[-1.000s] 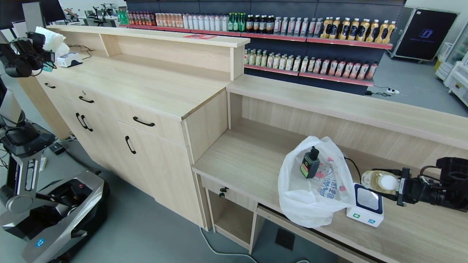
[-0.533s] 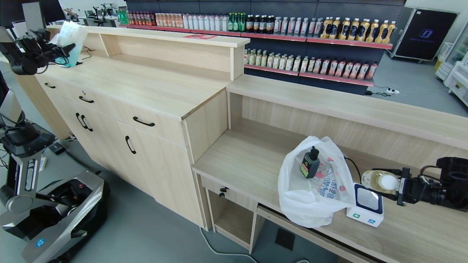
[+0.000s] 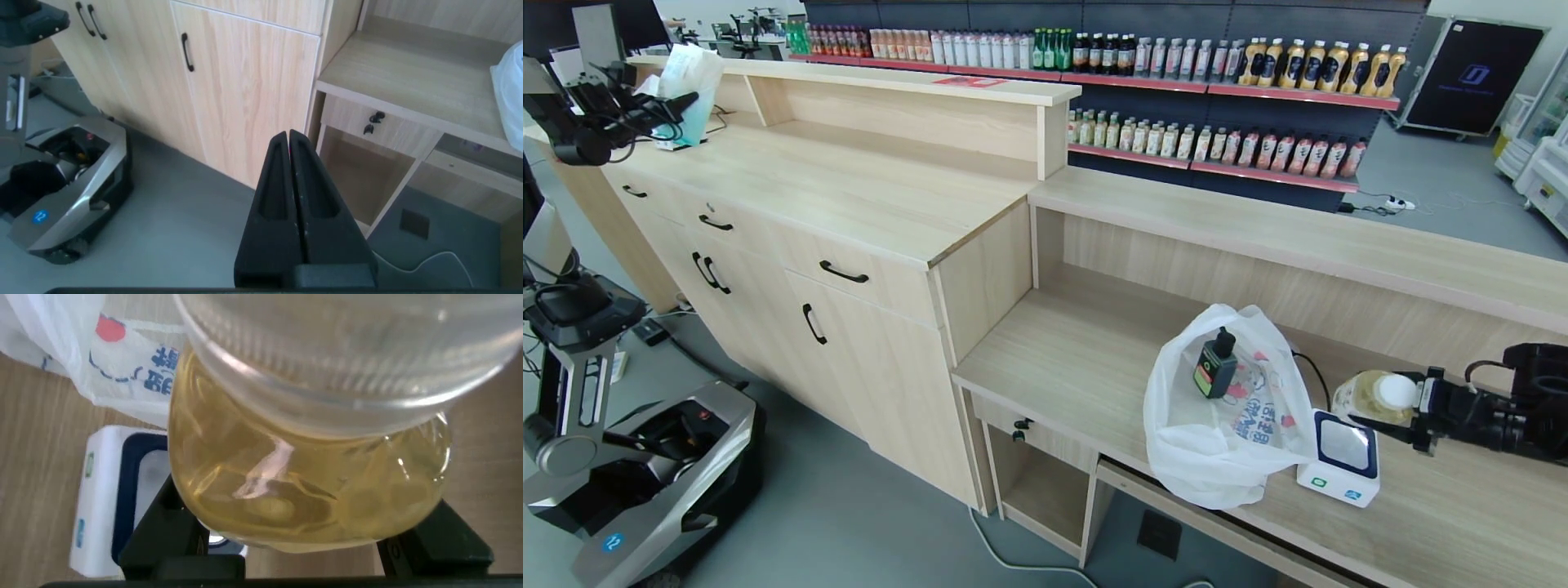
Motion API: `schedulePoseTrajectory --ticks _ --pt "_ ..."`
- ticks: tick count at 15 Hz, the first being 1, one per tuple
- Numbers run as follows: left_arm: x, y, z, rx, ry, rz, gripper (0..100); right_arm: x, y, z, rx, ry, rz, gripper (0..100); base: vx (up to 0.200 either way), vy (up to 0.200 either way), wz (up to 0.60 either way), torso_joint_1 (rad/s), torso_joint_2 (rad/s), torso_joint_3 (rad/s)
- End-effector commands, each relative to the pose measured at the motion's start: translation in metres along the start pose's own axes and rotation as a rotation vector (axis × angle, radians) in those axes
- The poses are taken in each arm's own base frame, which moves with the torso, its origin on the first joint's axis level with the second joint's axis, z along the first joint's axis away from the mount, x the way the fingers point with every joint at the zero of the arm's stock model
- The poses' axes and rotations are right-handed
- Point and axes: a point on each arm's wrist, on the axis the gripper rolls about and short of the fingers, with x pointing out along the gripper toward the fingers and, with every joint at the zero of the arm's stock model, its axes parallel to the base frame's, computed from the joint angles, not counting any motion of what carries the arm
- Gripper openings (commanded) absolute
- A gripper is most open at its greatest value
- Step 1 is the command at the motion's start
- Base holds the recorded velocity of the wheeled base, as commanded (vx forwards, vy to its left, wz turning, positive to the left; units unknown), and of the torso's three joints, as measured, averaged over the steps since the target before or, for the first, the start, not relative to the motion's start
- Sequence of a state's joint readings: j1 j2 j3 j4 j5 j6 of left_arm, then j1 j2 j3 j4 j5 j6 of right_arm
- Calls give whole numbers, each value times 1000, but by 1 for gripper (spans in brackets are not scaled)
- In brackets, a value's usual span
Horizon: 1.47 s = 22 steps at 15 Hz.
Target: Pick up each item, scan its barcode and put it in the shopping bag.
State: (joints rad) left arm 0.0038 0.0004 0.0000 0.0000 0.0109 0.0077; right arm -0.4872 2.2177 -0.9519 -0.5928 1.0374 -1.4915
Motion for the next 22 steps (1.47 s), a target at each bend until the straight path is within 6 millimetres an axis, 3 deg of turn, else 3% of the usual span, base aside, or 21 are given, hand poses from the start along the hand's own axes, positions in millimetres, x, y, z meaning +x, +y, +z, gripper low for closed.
schedulePoseTrajectory --ticks 1,3,4,5,7,11,15,18,22 --pt "0 0 0 0 0 1 0 -37 -29 50 216 34 -60 0 0 0 0 0 0 0" --pt "0 0 0 0 0 1 0 -86 -52 110 521 96 -188 0 0 0 0 0 0 0" --pt "0 0 0 0 0 1 0 -105 -54 130 664 145 -294 0 0 0 0 0 0 0" --pt "0 0 0 0 0 1 0 -115 -51 145 804 196 -401 0 0 0 0 0 0 0" --pt "0 0 0 0 0 1 0 -124 -34 156 955 347 -586 0 0 0 0 0 0 0" --pt "0 0 0 0 0 1 0 -116 -14 169 947 493 -684 0 0 0 0 0 0 0" --pt "0 0 0 0 0 1 0 -108 -12 184 899 523 -732 0 0 0 0 0 0 0" --pt "0 0 0 0 0 2 0 -93 -10 197 857 495 -716 0 0 0 0 0 0 0" --pt "0 0 0 0 0 2 0 -60 -4 218 790 400 -610 0 0 0 600 1 7 2"
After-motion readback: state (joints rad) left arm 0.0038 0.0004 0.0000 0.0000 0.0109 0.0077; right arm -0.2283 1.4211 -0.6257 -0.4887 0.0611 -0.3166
